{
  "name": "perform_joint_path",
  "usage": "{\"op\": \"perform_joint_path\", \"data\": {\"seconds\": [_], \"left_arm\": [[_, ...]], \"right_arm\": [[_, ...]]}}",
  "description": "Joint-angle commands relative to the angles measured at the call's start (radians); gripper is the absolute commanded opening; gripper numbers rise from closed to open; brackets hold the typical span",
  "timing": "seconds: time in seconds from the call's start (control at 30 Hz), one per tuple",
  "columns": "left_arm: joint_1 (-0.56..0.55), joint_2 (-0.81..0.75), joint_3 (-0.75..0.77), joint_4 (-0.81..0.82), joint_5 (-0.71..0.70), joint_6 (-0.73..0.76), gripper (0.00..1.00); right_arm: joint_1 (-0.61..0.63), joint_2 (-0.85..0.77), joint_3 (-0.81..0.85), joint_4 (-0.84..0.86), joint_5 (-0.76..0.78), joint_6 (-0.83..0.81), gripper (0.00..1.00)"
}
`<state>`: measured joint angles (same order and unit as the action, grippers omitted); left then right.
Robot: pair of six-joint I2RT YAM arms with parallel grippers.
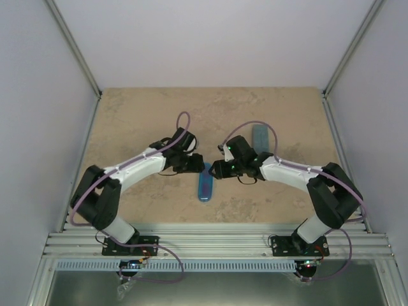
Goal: Organize the sunglasses
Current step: Close the sunglasses case at the center of the board, then pick up the sunglasses case from the center of the board.
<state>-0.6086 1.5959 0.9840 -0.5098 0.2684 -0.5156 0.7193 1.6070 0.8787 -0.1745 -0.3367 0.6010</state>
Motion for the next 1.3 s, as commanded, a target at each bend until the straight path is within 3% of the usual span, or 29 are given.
{"op": "perform_joint_path", "data": {"seconds": [0.0, 0.23, 0.43, 0.57, 0.8, 1.0, 1.13, 1.27], "left_arm": [[0.009, -0.147, 0.038, 0.003, -0.286, -0.030, 0.62], [0.026, -0.396, -0.008, -0.044, -0.586, -0.089, 0.80], [0.027, -0.583, -0.096, -0.091, -0.687, -0.156, 0.91], [0.027, -0.669, -0.134, -0.099, -0.680, -0.189, 0.94], [0.027, -0.745, -0.165, -0.108, -0.650, -0.201, 0.99], [0.026, -0.766, -0.164, -0.089, -0.638, -0.161, 0.99], [0.027, -0.763, -0.156, -0.084, -0.637, -0.151, 0.99], [0.027, -0.748, -0.133, -0.090, -0.599, -0.131, 0.99]], "right_arm": [[0.071, -0.018, 0.065, -0.188, 0.211, 0.045, 0.54], [0.216, 0.064, 0.194, -0.290, 0.399, 0.140, 0.75], [0.322, 0.176, 0.316, -0.400, 0.539, 0.280, 0.84], [0.343, 0.238, 0.370, -0.473, 0.586, 0.380, 0.82], [0.353, 0.320, 0.441, -0.519, 0.589, 0.388, 0.73], [0.353, 0.358, 0.471, -0.547, 0.614, 0.395, 0.73], [0.346, 0.375, 0.479, -0.528, 0.593, 0.376, 0.63], [0.318, 0.346, 0.466, -0.517, 0.606, 0.373, 0.61]]}}
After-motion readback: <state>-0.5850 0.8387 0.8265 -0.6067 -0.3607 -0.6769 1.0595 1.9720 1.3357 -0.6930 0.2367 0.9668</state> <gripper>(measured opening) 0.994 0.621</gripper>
